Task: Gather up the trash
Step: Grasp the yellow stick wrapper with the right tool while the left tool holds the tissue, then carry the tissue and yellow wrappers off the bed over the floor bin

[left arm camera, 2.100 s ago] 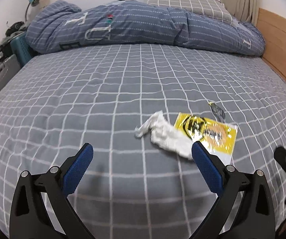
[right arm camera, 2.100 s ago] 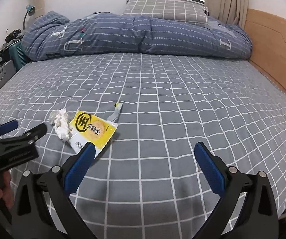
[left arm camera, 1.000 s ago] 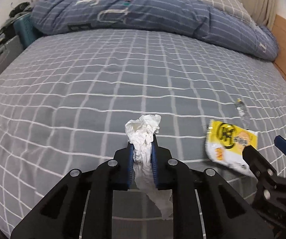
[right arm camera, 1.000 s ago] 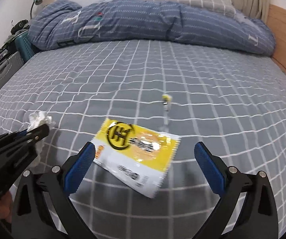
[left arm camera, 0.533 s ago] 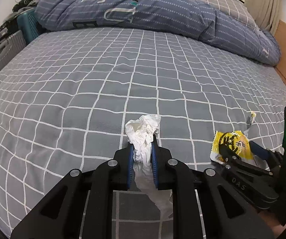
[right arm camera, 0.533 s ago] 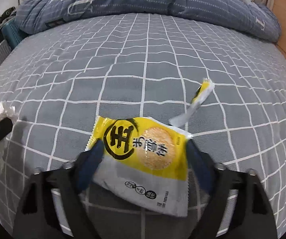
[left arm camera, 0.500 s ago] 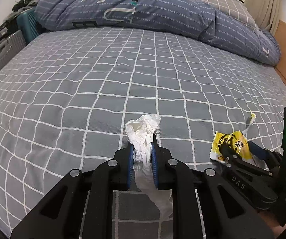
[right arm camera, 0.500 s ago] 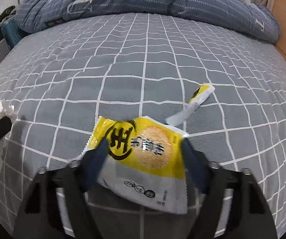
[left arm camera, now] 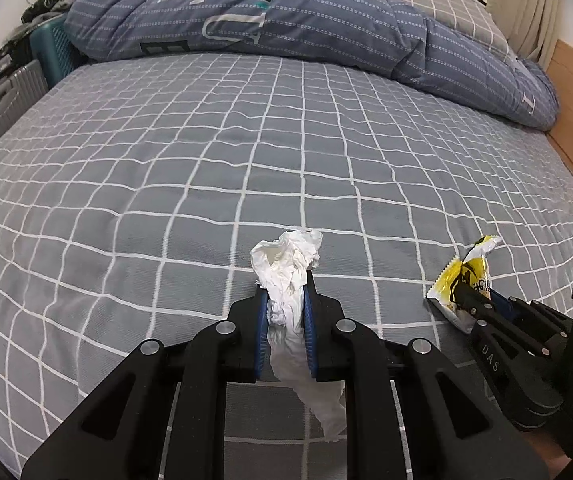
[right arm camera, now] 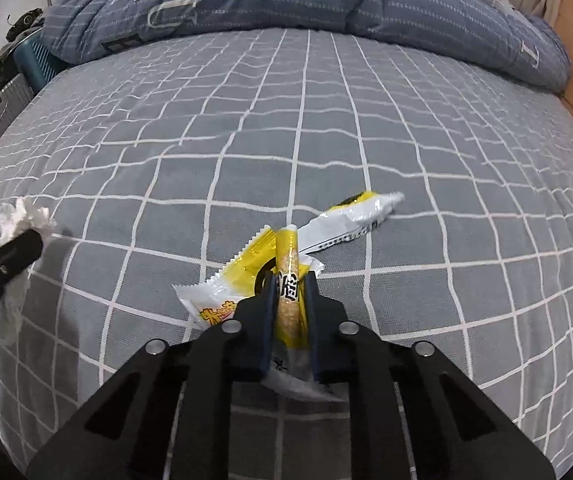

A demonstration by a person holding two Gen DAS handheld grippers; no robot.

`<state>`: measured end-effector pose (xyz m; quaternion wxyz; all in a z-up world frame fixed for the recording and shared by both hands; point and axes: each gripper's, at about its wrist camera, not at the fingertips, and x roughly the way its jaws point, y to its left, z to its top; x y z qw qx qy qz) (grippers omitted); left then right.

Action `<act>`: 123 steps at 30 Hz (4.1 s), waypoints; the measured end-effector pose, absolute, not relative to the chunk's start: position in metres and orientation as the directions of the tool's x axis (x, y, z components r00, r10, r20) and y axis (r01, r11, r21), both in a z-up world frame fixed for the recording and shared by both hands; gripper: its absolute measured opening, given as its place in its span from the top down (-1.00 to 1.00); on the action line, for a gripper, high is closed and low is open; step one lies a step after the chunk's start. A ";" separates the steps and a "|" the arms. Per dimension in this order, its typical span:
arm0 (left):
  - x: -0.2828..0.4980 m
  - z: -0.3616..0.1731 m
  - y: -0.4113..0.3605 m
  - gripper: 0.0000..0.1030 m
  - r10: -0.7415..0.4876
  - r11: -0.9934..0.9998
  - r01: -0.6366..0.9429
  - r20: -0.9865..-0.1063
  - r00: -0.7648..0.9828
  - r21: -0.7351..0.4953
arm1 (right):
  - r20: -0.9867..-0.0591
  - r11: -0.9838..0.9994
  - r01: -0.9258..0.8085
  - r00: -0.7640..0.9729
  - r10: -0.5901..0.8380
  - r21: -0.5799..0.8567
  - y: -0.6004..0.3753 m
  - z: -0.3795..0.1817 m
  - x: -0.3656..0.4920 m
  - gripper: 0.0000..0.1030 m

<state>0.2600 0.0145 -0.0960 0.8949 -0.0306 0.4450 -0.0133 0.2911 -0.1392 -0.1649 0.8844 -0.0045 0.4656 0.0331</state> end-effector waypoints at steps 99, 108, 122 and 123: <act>0.044 -0.051 -0.032 0.71 -0.115 0.991 0.126 -0.740 0.663 -0.041 | -0.685 0.982 -0.187 0.715 0.139 0.005 -0.158 -0.062 0.054 0.85; 0.022 -0.054 -0.026 0.71 -0.112 0.992 0.123 -0.744 0.658 -0.040 | -0.682 0.982 -0.187 0.718 0.140 0.005 -0.158 -0.064 0.031 0.85; -0.020 -0.059 -0.018 0.71 -0.118 0.992 0.117 -0.750 0.651 -0.054 | -0.691 0.980 -0.198 0.704 0.164 0.031 -0.162 -0.068 -0.004 0.85; -0.023 -0.059 -0.018 0.71 -0.116 0.992 0.116 -0.750 0.651 -0.054 | -0.691 0.979 -0.199 0.704 0.165 0.031 -0.162 -0.069 -0.008 0.85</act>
